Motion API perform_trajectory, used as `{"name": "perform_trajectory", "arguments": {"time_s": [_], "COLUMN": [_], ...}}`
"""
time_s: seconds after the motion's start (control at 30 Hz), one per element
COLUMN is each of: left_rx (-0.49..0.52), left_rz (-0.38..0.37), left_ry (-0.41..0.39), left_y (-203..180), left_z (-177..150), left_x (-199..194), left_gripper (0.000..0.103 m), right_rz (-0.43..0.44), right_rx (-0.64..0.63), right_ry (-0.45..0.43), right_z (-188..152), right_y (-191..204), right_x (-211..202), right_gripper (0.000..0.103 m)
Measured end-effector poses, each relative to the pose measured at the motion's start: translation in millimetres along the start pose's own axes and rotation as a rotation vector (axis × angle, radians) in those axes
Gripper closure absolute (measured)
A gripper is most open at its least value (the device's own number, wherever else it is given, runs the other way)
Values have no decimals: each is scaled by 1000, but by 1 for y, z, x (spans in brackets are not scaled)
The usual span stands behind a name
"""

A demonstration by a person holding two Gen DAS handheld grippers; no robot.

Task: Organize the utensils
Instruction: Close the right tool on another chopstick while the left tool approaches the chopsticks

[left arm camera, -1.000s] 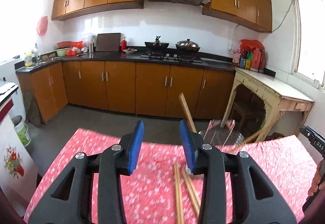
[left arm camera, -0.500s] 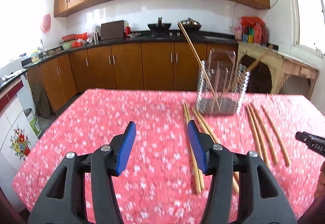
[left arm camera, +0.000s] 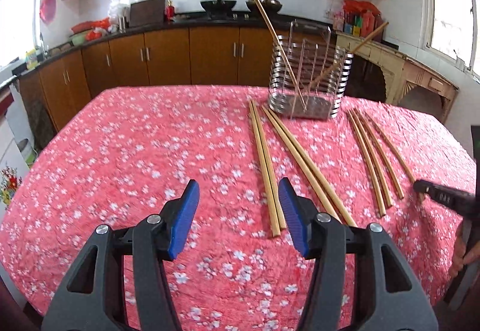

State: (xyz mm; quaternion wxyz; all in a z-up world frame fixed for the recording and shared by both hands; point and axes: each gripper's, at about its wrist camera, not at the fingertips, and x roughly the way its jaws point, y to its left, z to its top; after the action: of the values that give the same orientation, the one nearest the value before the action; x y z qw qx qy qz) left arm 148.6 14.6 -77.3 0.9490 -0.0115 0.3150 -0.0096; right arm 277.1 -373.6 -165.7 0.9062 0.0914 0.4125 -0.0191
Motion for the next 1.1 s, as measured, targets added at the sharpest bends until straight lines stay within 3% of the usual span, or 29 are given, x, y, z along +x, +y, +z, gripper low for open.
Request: {"name": "perform_trajectory", "arguments": {"time_s": [0.1,0.2,0.33,0.4,0.6,0.77,1.03,1.1], "left_rx": [15,27,14,-5,8,-26,-3,14], "left_rz": [-8,-24,-67,-95,-87,-97,-112,-86], "left_ry": [49,101,189,211,221,229,247,246], "left_y": [-3,-8,-9,-8,-13,-7,-15,-19], "left_z": [-5,-9,-9,-6,-1,1,6,6], "left_x": [10,20,37,42,52,57,65,69], "left_gripper": [49,58,70,71,77,78,77,77], "right_rz": [-55,-55,-58,-61,-49,-46,-44,-43], "right_rx": [75,117,102,93,93,91,96,96], "right_ry": [3,11,6,1,2,0,1,2], "right_z": [13,20,20,21,21,21,21,21], "right_y": [-19,-31,-31,-30,-31,-31,-32,-32], "right_x": [6,9,11,13,11,11,11,11], "right_gripper": [95,95,95,95,95,95,95,95]}}
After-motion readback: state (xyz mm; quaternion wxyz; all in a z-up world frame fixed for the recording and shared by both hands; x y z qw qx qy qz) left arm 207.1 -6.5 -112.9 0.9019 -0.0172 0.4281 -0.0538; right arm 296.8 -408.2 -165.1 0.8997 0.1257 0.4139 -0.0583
